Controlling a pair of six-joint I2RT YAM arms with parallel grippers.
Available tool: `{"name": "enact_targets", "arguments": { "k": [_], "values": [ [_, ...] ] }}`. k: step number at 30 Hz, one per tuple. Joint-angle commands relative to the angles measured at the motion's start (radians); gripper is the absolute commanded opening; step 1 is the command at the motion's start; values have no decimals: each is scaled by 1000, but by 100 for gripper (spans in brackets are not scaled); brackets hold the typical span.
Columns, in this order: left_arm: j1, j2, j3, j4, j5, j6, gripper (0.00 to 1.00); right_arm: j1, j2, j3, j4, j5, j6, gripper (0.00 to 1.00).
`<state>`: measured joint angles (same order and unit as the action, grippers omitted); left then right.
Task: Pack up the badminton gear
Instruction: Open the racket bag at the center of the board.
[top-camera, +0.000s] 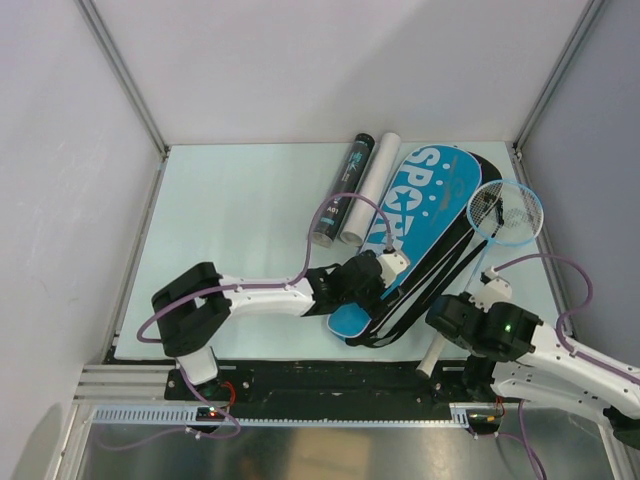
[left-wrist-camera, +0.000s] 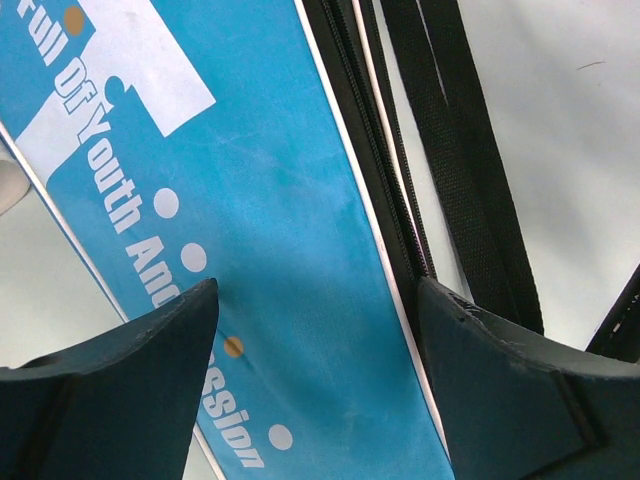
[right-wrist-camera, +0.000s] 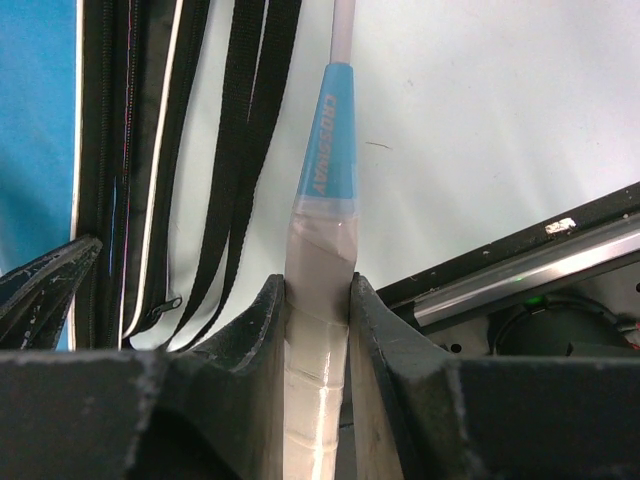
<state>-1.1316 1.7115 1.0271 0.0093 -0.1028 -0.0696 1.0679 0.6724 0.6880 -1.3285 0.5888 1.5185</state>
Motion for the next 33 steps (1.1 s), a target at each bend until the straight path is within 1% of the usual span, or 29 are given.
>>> {"name": "enact_targets", "arguments": {
  "k": [1,8,11,13,17,18,19,20,21,23,31,33],
  "values": [
    [-26,-6,31,28,-29,35,84,14,-22,12,-27,70,30,0],
    [-47,8,33,20,-52,42,83,15,-59,10,-28,87,34,0],
    [-52,33,47,5,-88,41,78,17,-55,11,-15,79,21,0],
    [-53,46,62,-1,-120,41,67,19,-52,11,-9,74,12,0],
    [-53,45,98,-33,-151,41,28,30,-70,12,-21,66,6,0],
    [-53,47,113,-46,-154,42,20,31,-78,12,-24,65,5,0],
    [-53,50,124,-58,-159,40,10,31,-83,12,-27,65,2,0],
    [-53,54,142,-73,-171,38,5,31,-89,12,-28,64,-1,0],
    [-53,57,156,-82,-178,35,3,32,-93,12,-28,61,-4,0],
    [-53,51,170,-90,-193,25,1,32,-99,12,-29,50,-10,0],
    [-43,2,243,-94,-182,-51,0,55,-91,24,-8,-5,-34,0],
    [-40,2,261,-94,-204,-74,0,68,-81,38,-11,-6,-28,0]
  ]
}}
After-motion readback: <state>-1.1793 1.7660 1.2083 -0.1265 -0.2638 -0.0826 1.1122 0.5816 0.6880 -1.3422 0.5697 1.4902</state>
